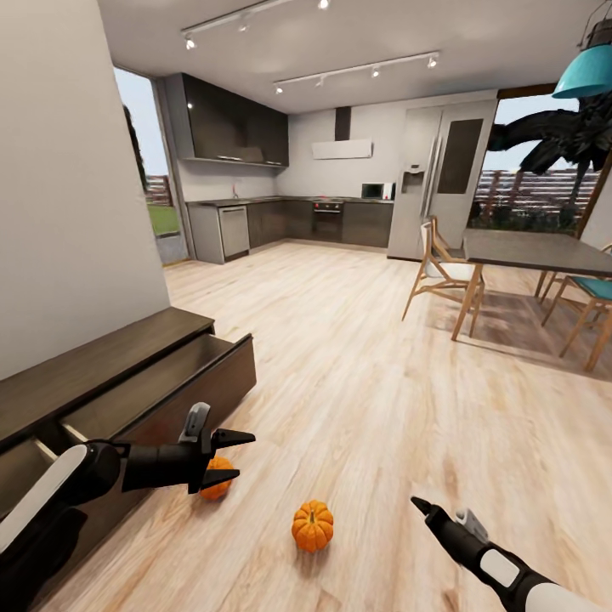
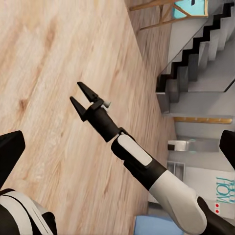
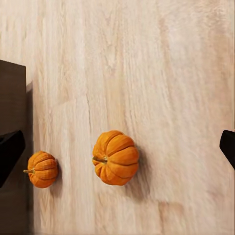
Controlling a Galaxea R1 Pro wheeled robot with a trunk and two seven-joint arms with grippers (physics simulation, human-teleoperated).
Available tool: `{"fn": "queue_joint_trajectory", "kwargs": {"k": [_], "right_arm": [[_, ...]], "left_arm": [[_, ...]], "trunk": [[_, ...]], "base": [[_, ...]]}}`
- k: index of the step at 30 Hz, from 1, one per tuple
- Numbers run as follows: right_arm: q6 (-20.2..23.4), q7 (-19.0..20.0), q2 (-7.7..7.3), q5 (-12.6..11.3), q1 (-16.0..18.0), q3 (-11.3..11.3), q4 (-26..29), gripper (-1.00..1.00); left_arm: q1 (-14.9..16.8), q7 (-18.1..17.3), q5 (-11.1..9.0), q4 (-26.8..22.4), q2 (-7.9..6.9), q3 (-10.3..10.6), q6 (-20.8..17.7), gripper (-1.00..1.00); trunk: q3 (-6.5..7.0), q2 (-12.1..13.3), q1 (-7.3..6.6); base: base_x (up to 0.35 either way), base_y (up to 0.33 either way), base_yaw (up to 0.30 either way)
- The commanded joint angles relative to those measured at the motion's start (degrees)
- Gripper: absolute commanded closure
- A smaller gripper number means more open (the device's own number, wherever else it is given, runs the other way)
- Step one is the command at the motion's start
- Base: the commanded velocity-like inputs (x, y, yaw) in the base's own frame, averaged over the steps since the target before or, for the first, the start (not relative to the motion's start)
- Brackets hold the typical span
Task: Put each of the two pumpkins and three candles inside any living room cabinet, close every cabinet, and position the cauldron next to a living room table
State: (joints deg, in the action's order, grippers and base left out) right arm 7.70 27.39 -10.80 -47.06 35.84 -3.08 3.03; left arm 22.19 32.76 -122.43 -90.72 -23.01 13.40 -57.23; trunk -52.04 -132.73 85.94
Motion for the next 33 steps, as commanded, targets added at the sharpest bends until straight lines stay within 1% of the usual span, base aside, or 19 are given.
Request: {"fn": "queue_joint_trajectory", "kwargs": {"k": [1,3,6,21,24,30,33], "right_arm": [[0.4,1.5,-0.04,-0.2,0.0,-0.3,0.0,-1.00],[0.3,3.5,-0.05,-0.2,0.0,-0.2,0.0,-1.00],[0.3,4.4,-0.02,-0.2,0.0,-0.1,0.0,-1.00],[0.4,4.7,-0.01,-0.1,0.0,-0.1,0.0,-1.00],[0.4,4.7,-0.01,-0.1,0.0,-0.1,0.0,-1.00],[0.3,5.3,-0.06,-0.1,0.0,-0.2,0.0,-1.00],[0.3,5.4,-0.03,-0.1,0.0,-0.2,0.0,-1.00]], "left_arm": [[0.0,0.6,-0.6,0.0,-0.03,0.0,0.1,-1.00],[0.0,0.6,-0.6,0.0,-0.02,0.0,0.1,-1.00],[0.0,0.6,-0.6,-0.1,-0.02,0.0,0.0,-1.00],[0.0,0.6,-0.6,-0.1,-0.02,0.3,0.1,-1.00],[0.0,0.6,-0.6,-0.1,-0.02,0.3,0.1,-1.00],[0.0,0.6,-0.6,-0.1,-0.02,0.3,0.1,-1.00],[0.0,0.6,-0.6,-0.1,-0.02,0.3,0.1,-1.00]], "trunk": [[-0.06,0.0,-0.01],[-0.06,0.0,-0.01],[-0.06,0.0,-0.01],[-0.06,0.0,-0.01],[-0.06,0.0,-0.01],[-0.06,0.0,-0.01],[-0.06,0.0,-0.01]], "base": [[-0.021,-0.003,0.000],[-0.058,-0.002,0.004],[-0.039,-0.001,0.136],[0.000,0.001,0.263],[0.136,0.076,0.274],[0.294,0.032,0.273],[0.160,0.003,0.186]]}}
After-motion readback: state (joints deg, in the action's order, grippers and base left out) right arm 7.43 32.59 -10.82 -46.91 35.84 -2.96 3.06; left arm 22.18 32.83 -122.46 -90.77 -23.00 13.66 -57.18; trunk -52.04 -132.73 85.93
